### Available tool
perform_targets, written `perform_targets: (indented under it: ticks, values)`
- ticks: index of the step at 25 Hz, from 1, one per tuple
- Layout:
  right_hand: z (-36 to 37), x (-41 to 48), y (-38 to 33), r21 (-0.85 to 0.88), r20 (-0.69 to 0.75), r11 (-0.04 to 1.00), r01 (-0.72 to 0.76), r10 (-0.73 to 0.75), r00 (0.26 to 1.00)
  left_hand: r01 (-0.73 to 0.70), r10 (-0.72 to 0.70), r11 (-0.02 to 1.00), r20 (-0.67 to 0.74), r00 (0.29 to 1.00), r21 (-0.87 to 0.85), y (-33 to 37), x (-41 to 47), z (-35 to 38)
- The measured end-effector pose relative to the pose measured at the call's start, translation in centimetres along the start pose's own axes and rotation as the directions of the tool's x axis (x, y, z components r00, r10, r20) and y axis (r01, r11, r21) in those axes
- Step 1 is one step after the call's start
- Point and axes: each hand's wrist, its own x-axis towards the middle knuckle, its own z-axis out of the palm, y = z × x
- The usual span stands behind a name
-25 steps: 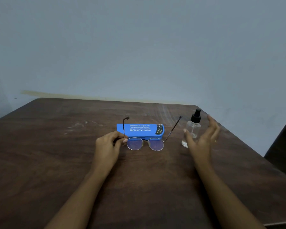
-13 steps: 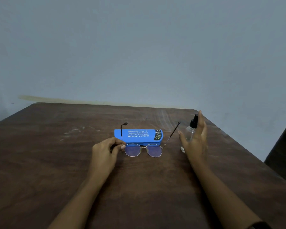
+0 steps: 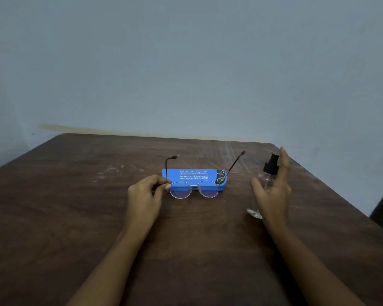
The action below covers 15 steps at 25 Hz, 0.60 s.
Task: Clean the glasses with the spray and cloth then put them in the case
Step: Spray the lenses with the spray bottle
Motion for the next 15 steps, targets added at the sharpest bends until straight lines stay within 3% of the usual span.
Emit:
perform_targets:
  ticks: [5,7,10,13,15]
  values:
    - [2.1,-3.1,-3.0,0.155,0.074,0.985,0.081,-0.094,0.993,-0.028,0.033,0.999,-0.121,0.992,0.044,-0.1,0.3,-0.8]
    - [2.9,-4.0,-3.6,0.144,0.145,0.975,0.169,-0.190,0.971,-0.042,0.051,0.997,-0.157,0.986,0.062,-0.2,0.5,-0.9]
    - [3.9,-4.1,-4.8,0.109,0.388,0.959,0.262,-0.284,0.877,-0.056,0.076,0.993,-0.199,0.977,0.103,-0.6,0.9,-0.8]
    - [6.3,-3.3,-5.8,0.032,0.629,0.964,0.265,-0.225,0.744,-0.063,0.093,0.989,-0.231,0.968,0.131,-0.9,1.3,-0.8]
    - [8.2,-3.1,-6.4,0.007,0.682,0.972,0.236,-0.177,0.710,-0.074,0.110,0.986,-0.240,0.965,0.152,-1.3,1.5,-0.8]
